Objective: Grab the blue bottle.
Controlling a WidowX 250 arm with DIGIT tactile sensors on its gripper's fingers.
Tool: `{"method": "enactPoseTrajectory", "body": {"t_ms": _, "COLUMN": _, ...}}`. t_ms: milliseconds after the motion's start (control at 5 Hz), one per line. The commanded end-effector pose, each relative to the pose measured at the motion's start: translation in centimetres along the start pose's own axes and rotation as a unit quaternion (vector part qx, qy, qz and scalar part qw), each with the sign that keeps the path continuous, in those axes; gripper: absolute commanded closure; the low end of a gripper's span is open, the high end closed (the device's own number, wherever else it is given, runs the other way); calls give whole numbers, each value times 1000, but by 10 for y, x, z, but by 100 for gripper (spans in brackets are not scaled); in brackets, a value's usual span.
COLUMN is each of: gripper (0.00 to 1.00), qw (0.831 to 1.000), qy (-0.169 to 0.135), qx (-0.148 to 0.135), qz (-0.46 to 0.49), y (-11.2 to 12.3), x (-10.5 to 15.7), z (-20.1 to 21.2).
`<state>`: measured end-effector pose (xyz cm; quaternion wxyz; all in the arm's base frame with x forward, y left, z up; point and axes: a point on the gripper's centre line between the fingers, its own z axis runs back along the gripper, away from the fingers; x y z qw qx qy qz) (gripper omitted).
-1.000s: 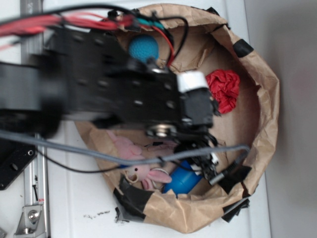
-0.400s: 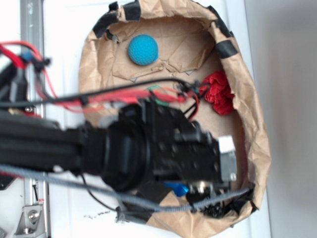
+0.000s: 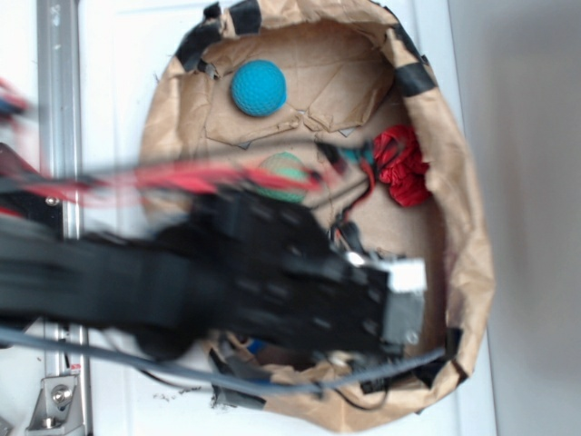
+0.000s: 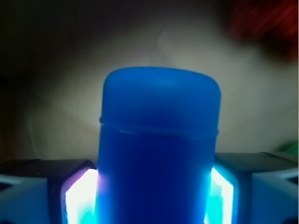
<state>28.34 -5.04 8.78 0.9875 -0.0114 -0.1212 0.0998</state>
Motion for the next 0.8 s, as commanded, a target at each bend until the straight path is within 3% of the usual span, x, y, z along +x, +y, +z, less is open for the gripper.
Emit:
{"method": "enactPoseTrajectory", "body": {"t_ms": 0, "gripper": 100, "qw": 991, "qy": -53, "qx": 44, "qz": -112, "y": 44, "x": 48, "z": 95}}
{"method": "enactPoseTrajectory", "body": {"t_ms": 200, "gripper": 100, "qw": 990, "qy": -42, "qx": 114, "qz": -66, "y": 35, "x": 47, "z": 100}}
{"method": "enactPoseTrajectory", "body": {"t_ms": 400, "gripper": 100, "qw": 992, "qy": -19, "qx": 109, "qz": -59, "y": 28, "x": 43, "z": 98}}
{"method": "enactPoseTrajectory", "body": {"t_ms": 600, "gripper": 100, "qw": 991, "qy": -28, "qx": 118, "qz": -57, "y": 28, "x": 40, "z": 99}}
